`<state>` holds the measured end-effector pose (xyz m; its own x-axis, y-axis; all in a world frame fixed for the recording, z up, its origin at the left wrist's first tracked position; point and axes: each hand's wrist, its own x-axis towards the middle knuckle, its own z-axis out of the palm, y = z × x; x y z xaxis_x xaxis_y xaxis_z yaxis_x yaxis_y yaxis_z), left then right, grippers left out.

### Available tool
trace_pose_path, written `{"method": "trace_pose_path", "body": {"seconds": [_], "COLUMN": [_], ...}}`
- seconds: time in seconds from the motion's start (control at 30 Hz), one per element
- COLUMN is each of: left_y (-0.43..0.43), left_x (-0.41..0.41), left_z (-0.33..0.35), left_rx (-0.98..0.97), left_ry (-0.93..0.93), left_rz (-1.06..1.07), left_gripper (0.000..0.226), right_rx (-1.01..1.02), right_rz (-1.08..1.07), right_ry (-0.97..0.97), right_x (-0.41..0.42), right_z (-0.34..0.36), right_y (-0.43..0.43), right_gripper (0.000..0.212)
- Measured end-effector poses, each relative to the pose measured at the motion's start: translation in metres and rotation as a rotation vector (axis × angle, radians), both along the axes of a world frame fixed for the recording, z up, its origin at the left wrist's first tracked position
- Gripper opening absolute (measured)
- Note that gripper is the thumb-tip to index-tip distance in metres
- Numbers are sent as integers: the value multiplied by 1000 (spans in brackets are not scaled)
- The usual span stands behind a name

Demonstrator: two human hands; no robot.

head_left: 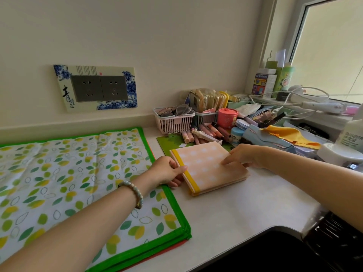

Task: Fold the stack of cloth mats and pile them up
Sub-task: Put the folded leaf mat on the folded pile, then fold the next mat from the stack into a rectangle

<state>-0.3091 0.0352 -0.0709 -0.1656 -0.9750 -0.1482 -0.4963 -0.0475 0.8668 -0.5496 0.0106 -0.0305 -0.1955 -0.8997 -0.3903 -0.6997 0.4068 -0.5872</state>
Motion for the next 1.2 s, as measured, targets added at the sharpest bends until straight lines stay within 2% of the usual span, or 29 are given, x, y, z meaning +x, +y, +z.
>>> {"method": "trace_pose_path", "body": {"seconds": [0.27, 0.37, 0.47, 0.57, 0.73, 1.0, 1.2], "left_y": [0, 4, 12, 23, 44, 112, 165], "left_x": [1, 5, 18, 43, 110, 220, 280], "left_z": [1, 7, 13, 17, 11, -20, -17], "left_rx": [44, 79, 27, -72, -224, -221, -196], "left_ry": [61, 111, 154, 153, -48, -454, -550], "left_rz": [8, 2, -15, -36, -15, 13, -57], "left_gripper": [24, 35, 44, 50, 63, 85, 81], "right_rx": [29, 6, -88, -253, -380, -380, -401], "right_rz": [15, 50, 175, 338, 578, 926, 1088], "right_ry": [-20, 1, 142, 253, 193, 23, -20], "right_x": [-2, -1, 7, 27, 90, 193, 228], "right_z": [1, 5, 17, 39, 53, -12, -41], "right_y": [2, 6, 13, 24, 49, 110, 145], "right_gripper": [60, 60, 60, 70, 75, 71, 69]}}
